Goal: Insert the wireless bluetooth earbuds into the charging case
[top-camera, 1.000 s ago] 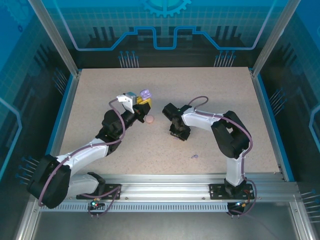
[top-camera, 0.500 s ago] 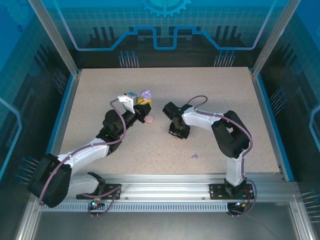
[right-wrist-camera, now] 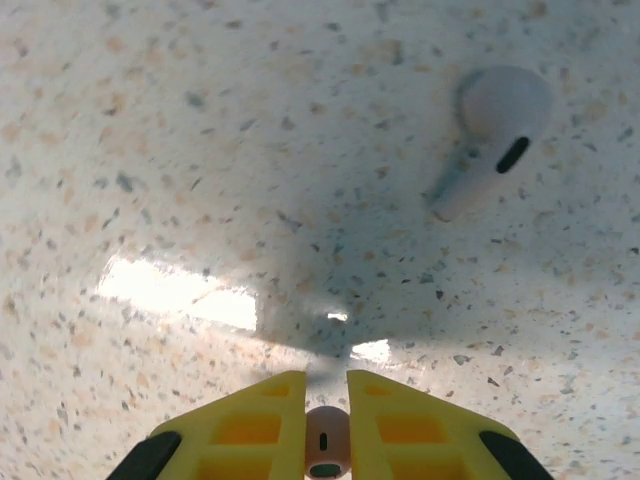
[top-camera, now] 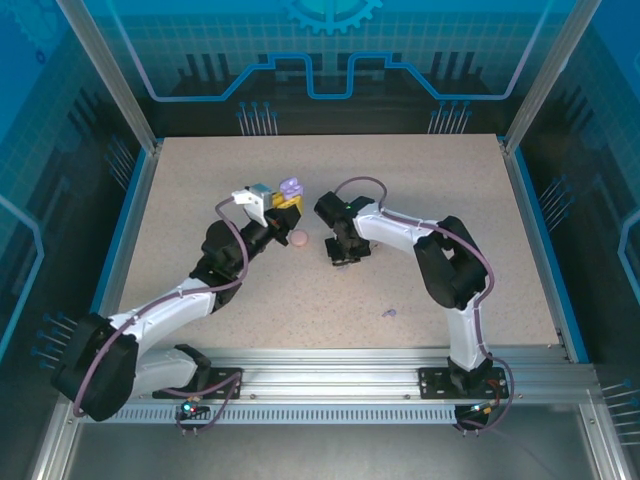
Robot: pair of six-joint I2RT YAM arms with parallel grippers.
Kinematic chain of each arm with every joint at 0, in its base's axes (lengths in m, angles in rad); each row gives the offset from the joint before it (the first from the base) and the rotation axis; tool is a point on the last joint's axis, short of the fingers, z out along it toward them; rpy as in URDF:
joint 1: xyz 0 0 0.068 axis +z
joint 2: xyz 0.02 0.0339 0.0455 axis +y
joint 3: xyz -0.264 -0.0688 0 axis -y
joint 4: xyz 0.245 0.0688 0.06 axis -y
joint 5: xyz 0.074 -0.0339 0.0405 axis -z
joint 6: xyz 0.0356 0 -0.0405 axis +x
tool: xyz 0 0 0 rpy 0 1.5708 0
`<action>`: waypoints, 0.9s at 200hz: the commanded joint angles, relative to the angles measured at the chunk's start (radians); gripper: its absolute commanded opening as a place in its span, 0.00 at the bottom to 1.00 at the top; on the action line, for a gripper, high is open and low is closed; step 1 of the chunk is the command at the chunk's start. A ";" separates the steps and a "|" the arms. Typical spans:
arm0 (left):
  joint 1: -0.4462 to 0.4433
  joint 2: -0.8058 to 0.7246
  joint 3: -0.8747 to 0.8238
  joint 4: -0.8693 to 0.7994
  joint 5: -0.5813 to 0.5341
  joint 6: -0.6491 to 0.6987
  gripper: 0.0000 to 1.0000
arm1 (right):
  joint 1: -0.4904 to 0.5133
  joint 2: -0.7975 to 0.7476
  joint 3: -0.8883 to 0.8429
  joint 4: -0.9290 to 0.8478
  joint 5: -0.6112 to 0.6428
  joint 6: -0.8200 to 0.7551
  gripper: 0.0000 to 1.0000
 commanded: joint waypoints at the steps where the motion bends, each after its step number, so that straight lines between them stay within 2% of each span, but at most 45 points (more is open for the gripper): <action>1: -0.007 -0.028 0.017 0.017 -0.013 0.008 0.00 | 0.035 0.010 0.053 -0.110 0.031 -0.269 0.15; 50: -0.007 -0.037 0.016 0.013 -0.015 -0.001 0.00 | 0.125 0.065 0.098 -0.182 0.102 -0.447 0.17; 92: -0.006 -0.066 0.008 0.002 -0.029 0.005 0.00 | 0.186 0.143 0.142 -0.219 0.194 -0.466 0.20; 123: -0.007 -0.078 0.005 -0.003 -0.032 0.006 0.00 | 0.201 0.158 0.148 -0.211 0.181 -0.449 0.29; 143: -0.007 -0.079 0.006 -0.002 -0.032 0.008 0.00 | 0.204 0.153 0.150 -0.212 0.172 -0.429 0.40; 180: -0.007 -0.084 0.005 0.002 -0.034 0.003 0.00 | 0.203 0.091 0.144 -0.205 0.129 -0.336 0.52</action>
